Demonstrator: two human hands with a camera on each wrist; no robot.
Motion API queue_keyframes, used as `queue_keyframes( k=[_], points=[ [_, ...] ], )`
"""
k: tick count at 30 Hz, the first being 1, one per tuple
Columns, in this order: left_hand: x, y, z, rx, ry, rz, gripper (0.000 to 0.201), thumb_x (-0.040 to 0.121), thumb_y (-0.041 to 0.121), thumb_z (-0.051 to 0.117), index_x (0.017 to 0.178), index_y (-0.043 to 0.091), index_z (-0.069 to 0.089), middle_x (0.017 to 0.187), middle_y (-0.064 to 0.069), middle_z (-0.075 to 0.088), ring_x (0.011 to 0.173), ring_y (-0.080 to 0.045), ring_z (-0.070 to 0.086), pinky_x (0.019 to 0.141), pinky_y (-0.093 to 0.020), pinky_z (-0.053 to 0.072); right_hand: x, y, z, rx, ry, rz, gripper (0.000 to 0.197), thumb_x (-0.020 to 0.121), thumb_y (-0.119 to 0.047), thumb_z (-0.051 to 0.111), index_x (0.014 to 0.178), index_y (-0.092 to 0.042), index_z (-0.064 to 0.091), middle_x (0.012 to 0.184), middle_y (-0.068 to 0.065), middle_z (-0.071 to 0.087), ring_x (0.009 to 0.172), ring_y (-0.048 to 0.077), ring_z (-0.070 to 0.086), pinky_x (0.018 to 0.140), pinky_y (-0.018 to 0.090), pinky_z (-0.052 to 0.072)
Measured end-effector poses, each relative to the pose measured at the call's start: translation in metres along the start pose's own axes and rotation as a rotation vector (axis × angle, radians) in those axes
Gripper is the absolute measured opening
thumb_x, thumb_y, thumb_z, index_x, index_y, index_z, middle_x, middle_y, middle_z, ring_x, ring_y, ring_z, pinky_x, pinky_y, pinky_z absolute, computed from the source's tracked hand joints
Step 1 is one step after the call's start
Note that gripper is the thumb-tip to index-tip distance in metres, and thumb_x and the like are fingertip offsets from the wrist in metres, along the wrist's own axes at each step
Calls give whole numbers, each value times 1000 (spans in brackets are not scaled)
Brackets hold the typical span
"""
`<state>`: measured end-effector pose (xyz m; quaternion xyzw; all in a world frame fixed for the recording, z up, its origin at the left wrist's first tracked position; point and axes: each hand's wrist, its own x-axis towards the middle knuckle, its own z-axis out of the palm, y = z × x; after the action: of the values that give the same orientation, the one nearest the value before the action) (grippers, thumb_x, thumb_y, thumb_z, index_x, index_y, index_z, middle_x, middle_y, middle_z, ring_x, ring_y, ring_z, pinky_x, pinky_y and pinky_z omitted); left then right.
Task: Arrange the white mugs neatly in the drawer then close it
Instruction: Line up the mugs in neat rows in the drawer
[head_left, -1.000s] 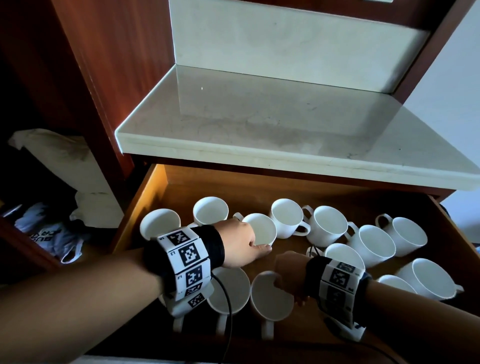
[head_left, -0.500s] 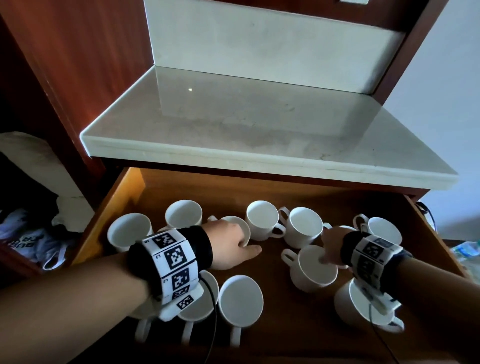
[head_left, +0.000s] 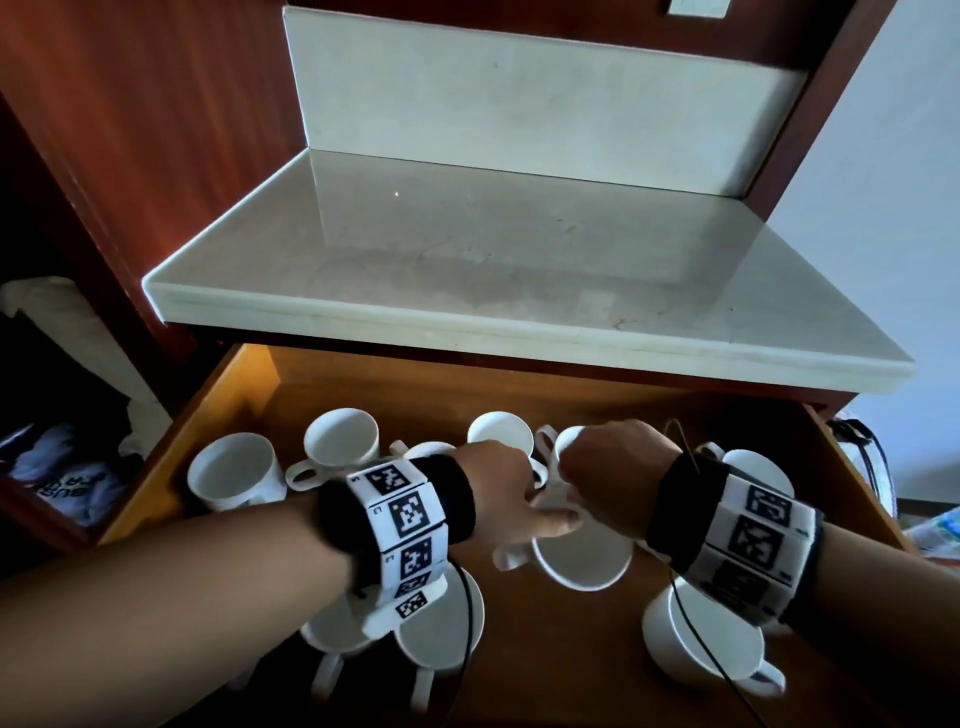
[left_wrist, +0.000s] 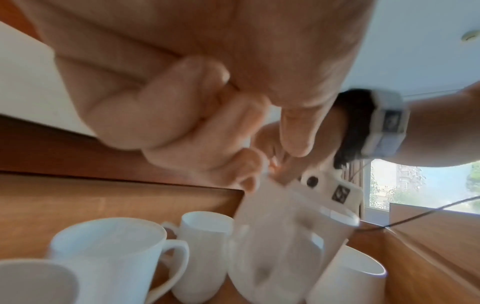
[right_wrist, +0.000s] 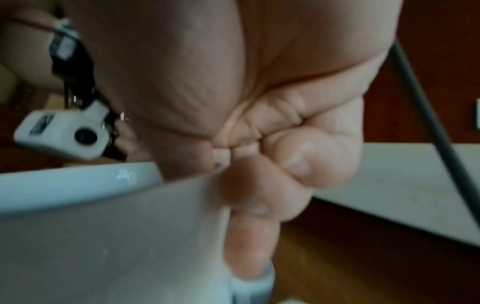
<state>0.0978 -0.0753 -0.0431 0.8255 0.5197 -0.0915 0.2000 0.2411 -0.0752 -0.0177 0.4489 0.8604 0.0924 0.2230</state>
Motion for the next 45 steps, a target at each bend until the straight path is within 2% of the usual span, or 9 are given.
queue_keyframes(
  k=[3, 6, 9, 12, 15, 21, 28, 35, 45],
  points=[
    [10, -1, 1, -86, 12, -62, 41, 91, 31, 46, 54, 14, 48, 56, -2, 51, 55, -15, 48, 50, -25, 33, -4, 0, -15, 79, 66, 5, 27, 98, -31, 43, 111, -18, 63, 107, 4, 66, 99, 27, 66, 65, 30, 39],
    [15, -8, 6, -160, 46, -157, 36, 96, 22, 40, 68, 6, 55, 77, -7, 61, 71, -21, 51, 50, -26, 35, -5, 5, -11, 344, 24, 187, 24, 96, -31, 44, 106, -20, 63, 102, 4, 67, 90, 25, 66, 65, 30, 45],
    [10, -11, 9, -391, 11, -231, 46, 100, 34, 39, 70, 7, 61, 62, -3, 55, 62, -20, 54, 49, -22, 37, -1, 11, 4, 489, -26, 277, 22, 95, -26, 44, 102, -15, 62, 88, 4, 61, 81, 23, 62, 63, 28, 42],
    [1, -6, 4, -449, -109, -216, 74, 95, 65, 26, 52, 12, 54, 38, 3, 48, 34, -11, 44, 44, -20, 39, 6, 8, 23, 392, -102, 252, 28, 96, -30, 47, 111, -12, 62, 105, 6, 66, 100, 25, 65, 74, 28, 49],
    [-4, -15, -7, -339, 24, -160, 79, 86, 77, 20, 54, 15, 58, 56, -2, 63, 61, -20, 64, 70, -32, 51, 13, -4, 41, 269, -230, 167, 34, 95, -36, 49, 120, -15, 61, 119, 8, 65, 111, 26, 62, 92, 39, 51],
    [-9, -37, -4, -285, 93, -165, 74, 91, 71, 25, 65, 12, 62, 60, -3, 58, 65, -22, 59, 64, -30, 46, 23, -26, 59, 219, -374, 53, 37, 97, -35, 49, 122, -9, 60, 124, 10, 64, 116, 27, 60, 95, 40, 49],
    [-12, -52, 7, -243, 78, -139, 74, 90, 72, 20, 71, 14, 61, 83, -13, 70, 80, -27, 65, 79, -39, 50, 38, -41, 65, 291, -408, 41, 38, 98, -32, 50, 122, -3, 57, 126, 13, 62, 118, 27, 58, 95, 35, 46],
    [-12, -57, 12, -246, 38, -118, 76, 88, 75, 17, 67, 16, 59, 81, -8, 72, 78, -22, 65, 93, -42, 46, 41, -46, 70, 344, -416, 53, 39, 94, -32, 56, 118, -1, 59, 123, 14, 63, 115, 28, 60, 93, 34, 48],
    [-7, -43, 11, -241, 36, -112, 63, 90, 71, 25, 65, 20, 52, 86, -9, 72, 83, -22, 66, 86, -36, 51, 36, -51, 67, 306, -417, -32, 37, 94, -29, 57, 117, 0, 62, 121, 16, 64, 113, 31, 61, 90, 37, 49]
  ],
)
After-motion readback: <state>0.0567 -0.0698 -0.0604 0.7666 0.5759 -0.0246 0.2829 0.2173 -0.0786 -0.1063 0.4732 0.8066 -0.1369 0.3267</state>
